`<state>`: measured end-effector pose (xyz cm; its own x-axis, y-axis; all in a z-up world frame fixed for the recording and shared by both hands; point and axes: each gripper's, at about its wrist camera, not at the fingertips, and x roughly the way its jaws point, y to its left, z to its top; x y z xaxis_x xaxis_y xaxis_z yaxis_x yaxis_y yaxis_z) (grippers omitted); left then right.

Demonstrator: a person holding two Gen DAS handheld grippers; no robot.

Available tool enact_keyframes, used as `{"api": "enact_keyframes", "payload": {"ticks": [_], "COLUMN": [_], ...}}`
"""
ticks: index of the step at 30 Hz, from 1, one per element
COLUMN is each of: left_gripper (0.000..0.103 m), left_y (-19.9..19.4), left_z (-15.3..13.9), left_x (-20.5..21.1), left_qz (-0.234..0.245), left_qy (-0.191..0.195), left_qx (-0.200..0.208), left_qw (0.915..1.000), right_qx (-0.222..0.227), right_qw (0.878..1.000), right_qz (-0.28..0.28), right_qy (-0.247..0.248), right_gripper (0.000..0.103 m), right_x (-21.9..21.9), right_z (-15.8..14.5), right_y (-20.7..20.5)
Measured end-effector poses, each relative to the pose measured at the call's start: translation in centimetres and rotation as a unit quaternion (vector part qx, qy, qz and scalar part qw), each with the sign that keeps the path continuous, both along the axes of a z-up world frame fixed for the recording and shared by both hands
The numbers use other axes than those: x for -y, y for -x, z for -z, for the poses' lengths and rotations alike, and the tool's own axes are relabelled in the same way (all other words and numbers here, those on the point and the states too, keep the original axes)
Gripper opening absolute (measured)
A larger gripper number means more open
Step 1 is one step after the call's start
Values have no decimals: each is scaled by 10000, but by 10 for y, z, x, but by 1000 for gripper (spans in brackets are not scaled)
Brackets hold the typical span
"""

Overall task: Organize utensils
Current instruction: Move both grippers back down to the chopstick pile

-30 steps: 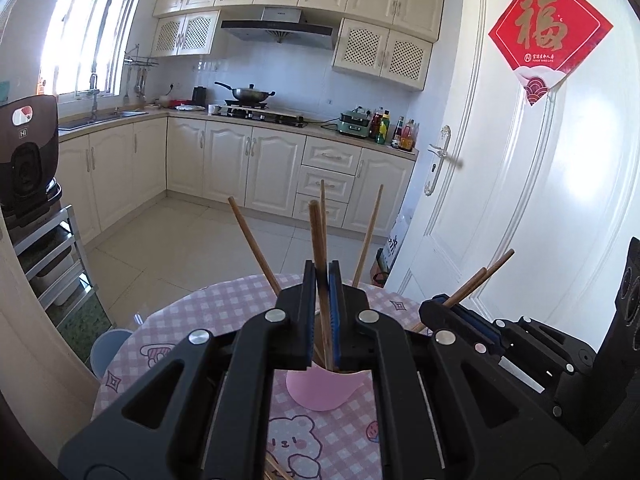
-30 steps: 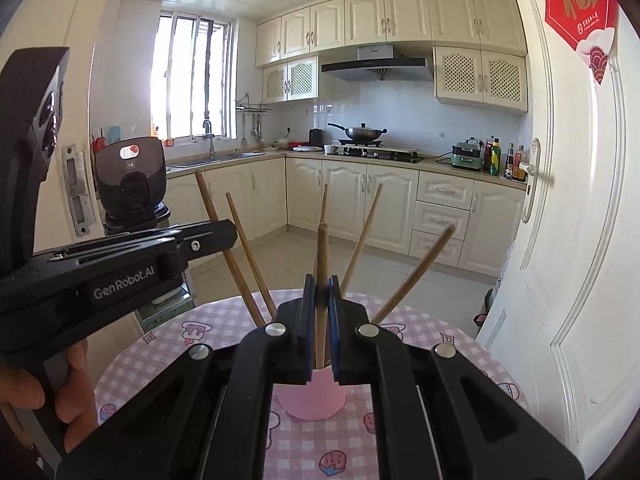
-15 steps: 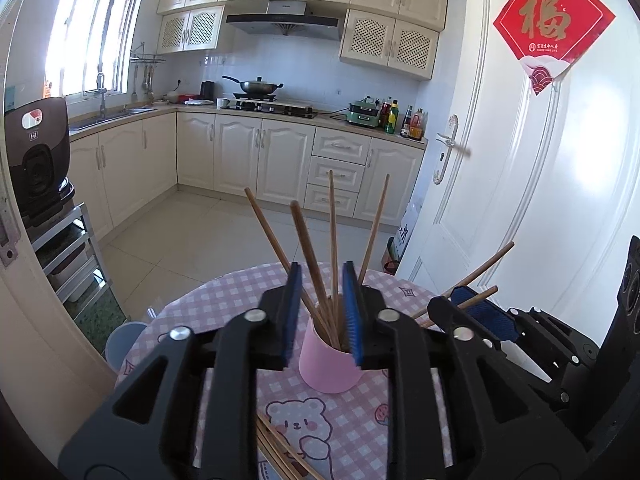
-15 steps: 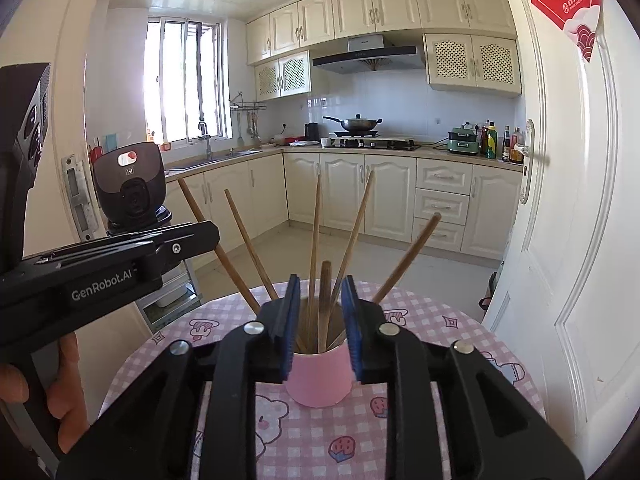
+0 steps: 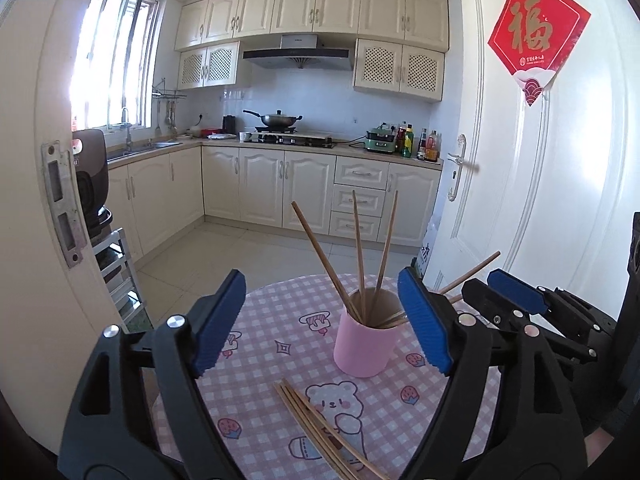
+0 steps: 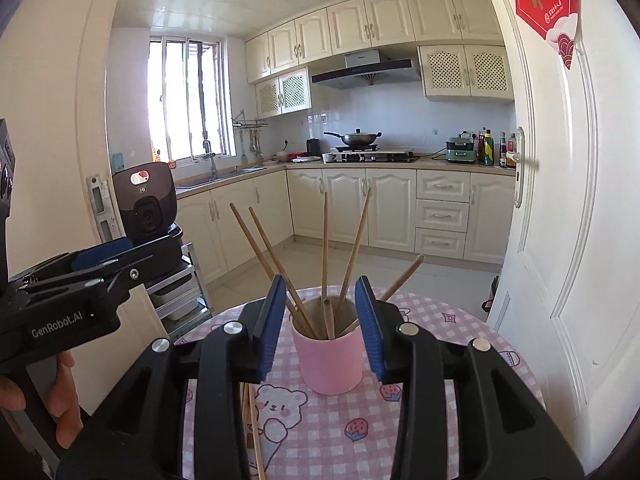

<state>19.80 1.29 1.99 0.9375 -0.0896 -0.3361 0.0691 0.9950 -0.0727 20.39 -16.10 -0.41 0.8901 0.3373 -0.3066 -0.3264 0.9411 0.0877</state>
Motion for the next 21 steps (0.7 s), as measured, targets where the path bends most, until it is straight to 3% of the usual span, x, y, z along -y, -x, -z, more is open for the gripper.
{"api": "enact_keyframes", "payload": {"ticks": [3,12,17,21], "left_gripper": [89,94,94,94], "left_y": [19,49,45,33], "left_z": [1,17,34,52], "left_x": [-4,-7,-6,-12], "left_qz": [-151,-260,-209,-170], "left_qy": [-87,-377,-413,-363], "left_qx": [203,445,157,-410], "left_qw": [9996,9980,9988,9984], "right_qx": [37,-42,-338,-706], "right_qw": [10000,9999,9990,9962], "right_qz": [-30,-101,-275,-404], "right_qy": [-36,-21,102,307], "right_gripper": [36,39,44,47], "right_x": [-2,-8,-14,-21], "right_z": [2,16,32,52], "right_y": [10,28,27,21]}}
